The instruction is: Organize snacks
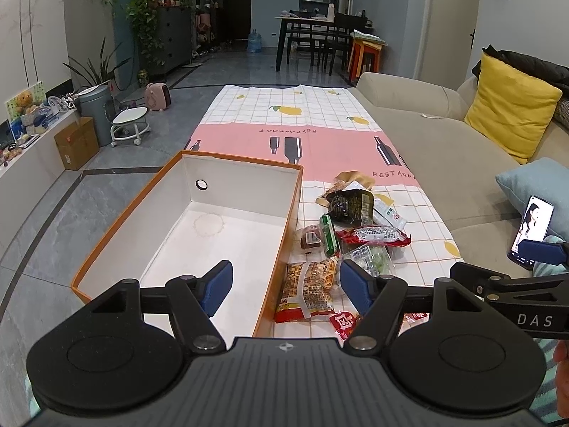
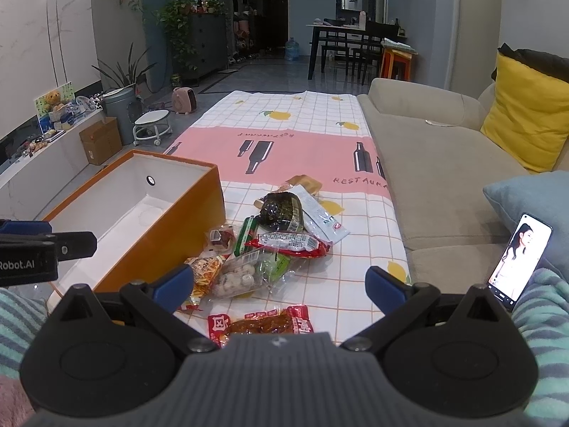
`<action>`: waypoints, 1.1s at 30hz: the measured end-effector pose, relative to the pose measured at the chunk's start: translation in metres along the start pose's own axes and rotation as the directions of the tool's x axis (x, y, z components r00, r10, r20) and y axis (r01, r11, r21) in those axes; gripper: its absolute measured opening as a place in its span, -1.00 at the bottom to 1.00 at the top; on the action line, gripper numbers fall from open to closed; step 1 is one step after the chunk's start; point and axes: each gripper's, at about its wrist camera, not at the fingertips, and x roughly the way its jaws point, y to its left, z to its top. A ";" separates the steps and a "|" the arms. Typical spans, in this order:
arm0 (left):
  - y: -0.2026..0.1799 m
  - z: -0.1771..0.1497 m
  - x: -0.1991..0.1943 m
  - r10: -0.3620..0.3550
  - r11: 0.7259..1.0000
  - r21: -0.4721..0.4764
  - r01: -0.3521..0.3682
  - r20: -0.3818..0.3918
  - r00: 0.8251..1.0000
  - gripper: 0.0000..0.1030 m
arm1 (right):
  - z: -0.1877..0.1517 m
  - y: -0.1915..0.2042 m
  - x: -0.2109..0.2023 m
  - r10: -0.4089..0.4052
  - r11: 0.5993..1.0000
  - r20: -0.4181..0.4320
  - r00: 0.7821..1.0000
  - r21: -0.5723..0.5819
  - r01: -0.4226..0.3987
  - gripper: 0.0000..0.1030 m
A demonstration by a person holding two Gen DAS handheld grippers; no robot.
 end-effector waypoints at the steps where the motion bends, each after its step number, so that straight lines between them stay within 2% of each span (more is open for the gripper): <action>1: 0.000 0.000 0.000 0.000 1.000 0.000 0.000 0.000 1.000 0.58 | 0.000 0.000 0.000 -0.001 1.000 0.000 1.000 0.000 0.001 0.93; 33: -0.002 -0.005 0.003 -0.002 1.000 0.005 0.002 -0.009 1.000 0.58 | -0.007 -0.012 0.001 0.002 1.000 -0.011 1.000 0.003 -0.002 0.93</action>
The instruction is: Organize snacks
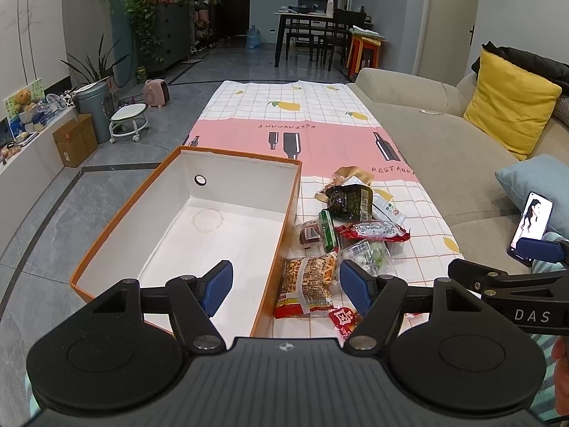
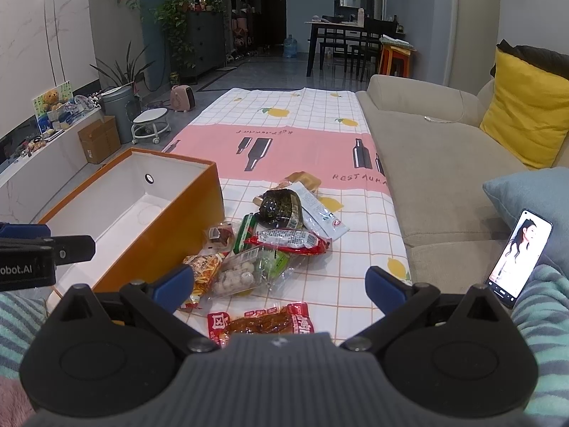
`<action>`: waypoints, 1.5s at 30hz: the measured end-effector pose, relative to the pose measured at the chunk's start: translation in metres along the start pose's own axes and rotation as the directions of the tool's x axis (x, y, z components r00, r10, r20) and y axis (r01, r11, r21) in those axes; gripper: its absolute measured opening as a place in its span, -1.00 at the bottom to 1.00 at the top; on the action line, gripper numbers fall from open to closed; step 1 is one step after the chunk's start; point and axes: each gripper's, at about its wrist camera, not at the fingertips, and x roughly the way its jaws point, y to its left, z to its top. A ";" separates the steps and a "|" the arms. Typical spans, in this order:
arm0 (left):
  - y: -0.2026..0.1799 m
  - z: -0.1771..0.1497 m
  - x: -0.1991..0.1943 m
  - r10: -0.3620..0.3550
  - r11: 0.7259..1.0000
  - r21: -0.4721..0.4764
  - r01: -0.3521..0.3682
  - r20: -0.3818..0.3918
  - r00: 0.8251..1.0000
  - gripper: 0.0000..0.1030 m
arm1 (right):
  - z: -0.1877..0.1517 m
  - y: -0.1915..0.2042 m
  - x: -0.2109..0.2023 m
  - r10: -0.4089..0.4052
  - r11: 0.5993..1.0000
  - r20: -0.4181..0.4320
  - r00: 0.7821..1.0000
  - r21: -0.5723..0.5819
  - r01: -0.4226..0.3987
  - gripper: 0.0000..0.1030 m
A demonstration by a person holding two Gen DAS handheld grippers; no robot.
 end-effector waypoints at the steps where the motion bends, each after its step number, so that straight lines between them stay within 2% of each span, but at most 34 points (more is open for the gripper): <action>1: 0.000 0.000 0.000 -0.001 1.000 -0.001 0.001 -0.002 1.000 0.58 | -0.001 -0.001 0.000 0.001 1.000 -0.001 1.000 0.001 -0.001 0.93; 21: -0.002 0.006 -0.002 -0.045 0.999 0.001 0.045 -0.030 0.999 0.57 | 0.002 0.003 0.003 0.000 1.000 -0.008 1.000 0.004 0.000 0.93; 25: -0.004 0.006 0.000 -0.052 0.999 0.005 0.052 -0.032 0.998 0.42 | 0.000 0.002 0.010 -0.008 1.000 -0.021 1.000 0.003 0.008 0.93; 27: -0.005 0.007 0.003 -0.077 0.997 0.011 0.077 -0.041 0.996 0.26 | -0.002 -0.002 0.013 -0.006 1.000 -0.026 1.000 0.010 0.006 0.92; 31: -0.012 0.007 0.012 -0.136 0.989 0.050 0.140 -0.069 0.988 0.25 | -0.002 -0.008 0.020 -0.012 1.000 -0.034 0.999 0.017 0.012 0.89; 36: -0.025 0.007 0.032 -0.186 0.973 0.113 0.200 -0.124 0.975 0.29 | -0.005 -0.021 0.038 -0.004 0.999 -0.100 0.995 0.049 0.009 0.68; 45: -0.049 0.002 0.083 -0.108 0.940 0.297 0.168 -0.208 0.972 0.28 | -0.010 -0.032 0.076 0.068 0.994 -0.187 0.980 0.098 -0.050 0.45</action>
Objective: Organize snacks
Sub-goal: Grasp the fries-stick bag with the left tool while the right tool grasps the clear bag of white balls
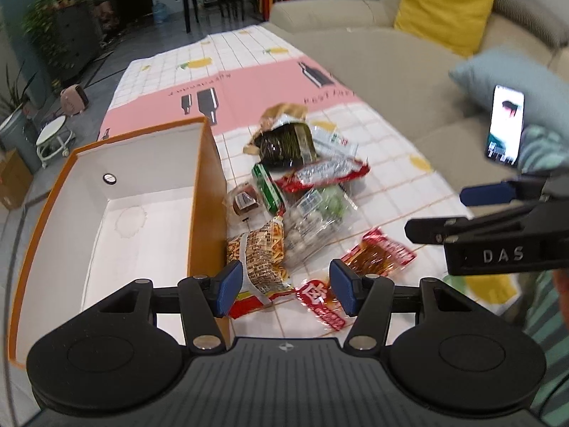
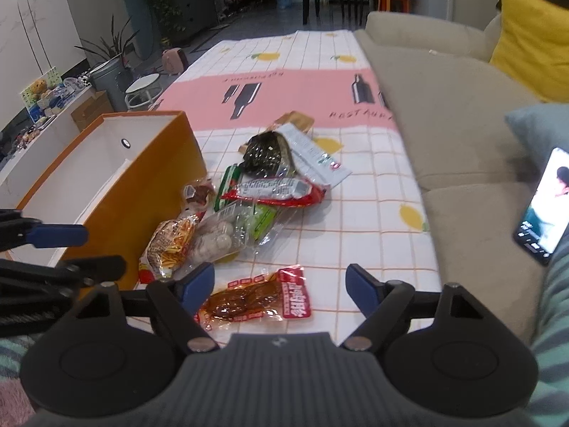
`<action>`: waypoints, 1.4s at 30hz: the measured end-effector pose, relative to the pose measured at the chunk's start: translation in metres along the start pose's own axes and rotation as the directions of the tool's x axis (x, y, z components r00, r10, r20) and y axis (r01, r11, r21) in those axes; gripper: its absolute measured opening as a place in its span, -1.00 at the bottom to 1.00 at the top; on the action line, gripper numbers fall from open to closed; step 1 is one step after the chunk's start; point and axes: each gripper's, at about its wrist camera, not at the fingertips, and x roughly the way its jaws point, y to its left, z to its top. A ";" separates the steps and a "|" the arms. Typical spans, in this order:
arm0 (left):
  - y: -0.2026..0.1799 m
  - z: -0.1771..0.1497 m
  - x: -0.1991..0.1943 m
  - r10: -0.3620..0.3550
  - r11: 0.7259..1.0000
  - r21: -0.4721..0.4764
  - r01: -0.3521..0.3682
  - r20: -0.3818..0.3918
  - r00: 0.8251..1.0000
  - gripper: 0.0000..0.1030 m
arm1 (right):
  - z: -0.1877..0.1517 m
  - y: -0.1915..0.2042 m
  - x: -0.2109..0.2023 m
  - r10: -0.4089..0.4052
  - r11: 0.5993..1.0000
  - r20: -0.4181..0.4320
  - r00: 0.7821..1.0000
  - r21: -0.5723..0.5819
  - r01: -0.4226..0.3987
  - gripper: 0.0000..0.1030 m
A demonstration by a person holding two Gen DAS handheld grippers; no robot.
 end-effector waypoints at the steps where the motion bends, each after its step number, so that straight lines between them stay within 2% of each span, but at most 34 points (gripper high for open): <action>1: -0.003 0.000 0.005 0.009 1.000 0.016 -0.009 0.000 1.000 0.28 | 0.001 0.000 0.004 0.009 1.000 -0.009 1.000 0.000 -0.009 0.40; 7: -0.011 -0.002 0.031 0.071 0.993 0.091 -0.070 -0.009 0.997 0.28 | 0.010 0.000 0.030 0.085 0.996 -0.036 0.996 0.029 -0.084 0.28; 12: -0.018 -0.006 0.048 0.118 0.982 0.146 -0.116 -0.008 0.993 0.28 | 0.017 0.003 0.052 0.145 0.989 -0.044 0.988 0.030 -0.144 0.27; 23: -0.035 -0.009 0.081 0.281 0.928 0.260 -0.267 -0.021 0.959 0.29 | 0.024 0.007 0.098 0.216 0.976 -0.092 0.972 0.055 -0.211 0.26; 28: -0.041 -0.012 0.087 0.293 0.913 0.304 -0.273 -0.021 0.956 0.34 | 0.025 0.009 0.111 0.264 0.963 -0.104 0.959 0.083 -0.256 0.14; 30: -0.041 -0.012 0.090 0.290 0.915 0.304 -0.265 -0.039 0.956 0.25 | 0.026 0.009 0.114 0.280 0.958 -0.104 0.954 0.088 -0.271 0.08; 32: -0.042 -0.014 0.093 0.297 0.909 0.320 -0.268 -0.045 0.954 0.24 | 0.025 0.009 0.117 0.274 0.960 -0.112 0.955 0.092 -0.264 -0.10; 34: -0.042 -0.015 0.094 0.289 0.914 0.313 -0.259 -0.052 0.956 0.11 | 0.024 0.006 0.120 0.272 0.960 -0.117 0.955 0.109 -0.260 -0.26; 38: -0.041 -0.011 0.092 0.271 0.929 0.277 -0.247 -0.052 0.961 -0.18 | 0.024 0.000 0.119 0.285 0.954 -0.109 0.952 0.131 -0.271 -0.38; 42: -0.036 -0.010 0.084 0.268 0.938 0.237 -0.254 -0.032 0.963 -0.36 | 0.024 0.001 0.114 0.298 0.951 -0.095 0.950 0.116 -0.287 -0.50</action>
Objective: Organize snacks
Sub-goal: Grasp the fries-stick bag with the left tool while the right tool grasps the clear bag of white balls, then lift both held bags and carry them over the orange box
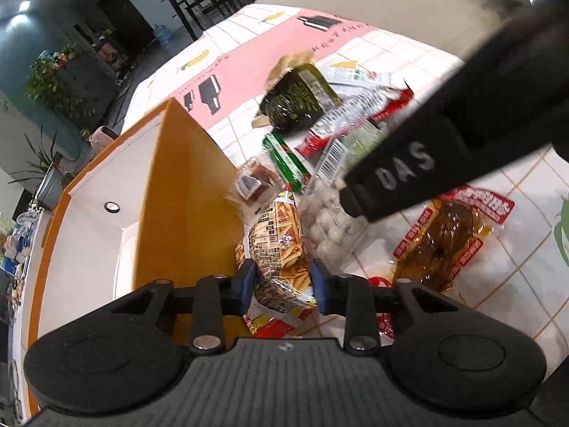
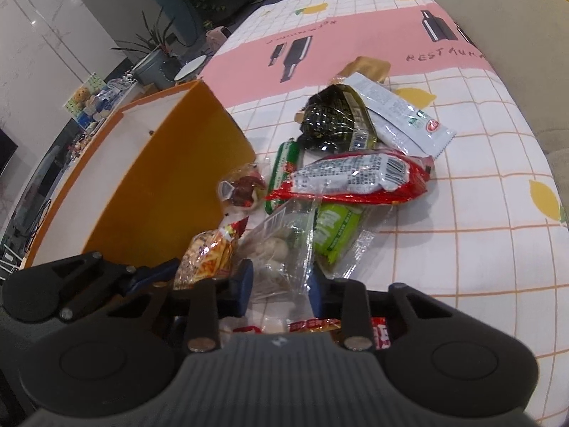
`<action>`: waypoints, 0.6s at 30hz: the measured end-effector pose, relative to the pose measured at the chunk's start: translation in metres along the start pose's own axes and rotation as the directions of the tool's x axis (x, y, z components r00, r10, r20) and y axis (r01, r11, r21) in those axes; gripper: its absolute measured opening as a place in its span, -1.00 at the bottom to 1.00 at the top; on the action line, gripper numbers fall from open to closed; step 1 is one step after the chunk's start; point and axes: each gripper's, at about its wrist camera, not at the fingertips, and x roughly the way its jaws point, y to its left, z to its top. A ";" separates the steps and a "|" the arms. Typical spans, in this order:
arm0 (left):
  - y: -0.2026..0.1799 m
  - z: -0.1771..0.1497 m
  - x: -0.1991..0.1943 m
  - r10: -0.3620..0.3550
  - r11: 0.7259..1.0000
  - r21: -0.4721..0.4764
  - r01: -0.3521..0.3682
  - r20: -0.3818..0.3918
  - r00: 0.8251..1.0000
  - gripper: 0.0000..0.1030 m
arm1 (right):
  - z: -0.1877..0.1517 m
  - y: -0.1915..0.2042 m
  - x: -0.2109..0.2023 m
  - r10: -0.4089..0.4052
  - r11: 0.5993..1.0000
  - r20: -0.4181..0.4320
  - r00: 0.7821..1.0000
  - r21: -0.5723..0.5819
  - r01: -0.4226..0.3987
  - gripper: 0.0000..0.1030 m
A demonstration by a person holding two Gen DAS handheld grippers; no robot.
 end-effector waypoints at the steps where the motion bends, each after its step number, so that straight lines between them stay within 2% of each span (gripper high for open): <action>1: 0.003 0.000 -0.002 -0.006 1.000 -0.016 0.006 0.004 1.000 -0.38 | -0.001 0.001 -0.002 0.005 1.000 0.003 1.000 -0.004 -0.005 -0.55; 4: 0.012 0.000 -0.007 -0.028 0.998 -0.063 0.028 0.013 1.000 -0.42 | -0.002 0.005 -0.011 0.016 1.000 0.020 1.000 -0.022 -0.015 -0.65; 10: 0.027 -0.002 -0.021 -0.067 0.984 -0.162 0.075 0.054 0.996 -0.48 | -0.007 0.010 -0.031 0.011 0.999 0.047 0.999 -0.048 -0.009 -0.71; 18: 0.046 -0.009 -0.043 -0.117 0.946 -0.292 0.139 0.091 0.989 -0.52 | -0.014 0.022 -0.058 -0.040 0.995 0.063 0.997 -0.092 0.045 -0.75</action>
